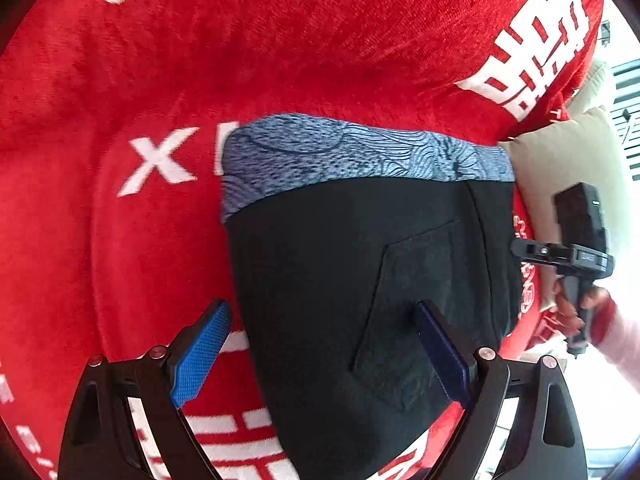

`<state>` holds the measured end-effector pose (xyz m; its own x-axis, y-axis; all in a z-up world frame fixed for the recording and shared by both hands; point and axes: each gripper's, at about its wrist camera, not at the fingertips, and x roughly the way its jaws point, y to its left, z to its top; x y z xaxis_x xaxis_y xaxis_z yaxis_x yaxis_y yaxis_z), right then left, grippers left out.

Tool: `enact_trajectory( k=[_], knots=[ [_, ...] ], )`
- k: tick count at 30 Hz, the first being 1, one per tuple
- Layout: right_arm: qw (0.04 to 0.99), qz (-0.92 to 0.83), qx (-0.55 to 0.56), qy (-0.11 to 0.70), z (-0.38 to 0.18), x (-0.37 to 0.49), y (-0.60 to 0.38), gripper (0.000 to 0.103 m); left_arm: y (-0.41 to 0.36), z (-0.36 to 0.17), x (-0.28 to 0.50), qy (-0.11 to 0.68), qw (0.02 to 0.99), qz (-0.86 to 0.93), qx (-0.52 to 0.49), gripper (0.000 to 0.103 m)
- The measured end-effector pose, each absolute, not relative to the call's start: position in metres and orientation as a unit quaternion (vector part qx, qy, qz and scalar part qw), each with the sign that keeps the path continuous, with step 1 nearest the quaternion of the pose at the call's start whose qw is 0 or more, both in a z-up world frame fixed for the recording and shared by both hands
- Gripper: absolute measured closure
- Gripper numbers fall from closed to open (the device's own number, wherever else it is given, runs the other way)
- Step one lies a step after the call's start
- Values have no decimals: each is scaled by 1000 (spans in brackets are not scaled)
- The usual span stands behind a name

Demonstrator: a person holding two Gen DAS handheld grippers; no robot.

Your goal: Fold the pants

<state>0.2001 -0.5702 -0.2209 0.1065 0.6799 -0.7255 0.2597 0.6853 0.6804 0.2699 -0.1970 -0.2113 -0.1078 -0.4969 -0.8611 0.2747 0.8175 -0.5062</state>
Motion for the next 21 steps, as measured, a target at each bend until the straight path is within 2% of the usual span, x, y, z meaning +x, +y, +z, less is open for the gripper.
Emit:
enact_trajectory(
  k=[7,10,11,12,15,18,21],
  knots=[
    [623,202,399,641,-241,212,-564,33,-212,-230,277,695,649,-292,-107,10],
    [611,193,413,647,-245,212,-566,36,-215,-231,276,691,656,-285,-108,11],
    [609,186,415,650,-245,212,-565,41,-216,-230,274,687,661,-282,-106,13],
    [609,182,417,650,-243,209,-566,47,-218,-227,273,684,663,-286,-107,23],
    [610,175,432,641,-236,206,-565,60,-222,-218,270,677,674,-282,-93,32],
    [608,170,448,632,-230,204,-565,64,-220,-209,270,674,679,-274,-94,40],
    [603,176,464,625,-221,202,-567,65,-215,-198,268,670,685,-270,-96,42]
  ],
)
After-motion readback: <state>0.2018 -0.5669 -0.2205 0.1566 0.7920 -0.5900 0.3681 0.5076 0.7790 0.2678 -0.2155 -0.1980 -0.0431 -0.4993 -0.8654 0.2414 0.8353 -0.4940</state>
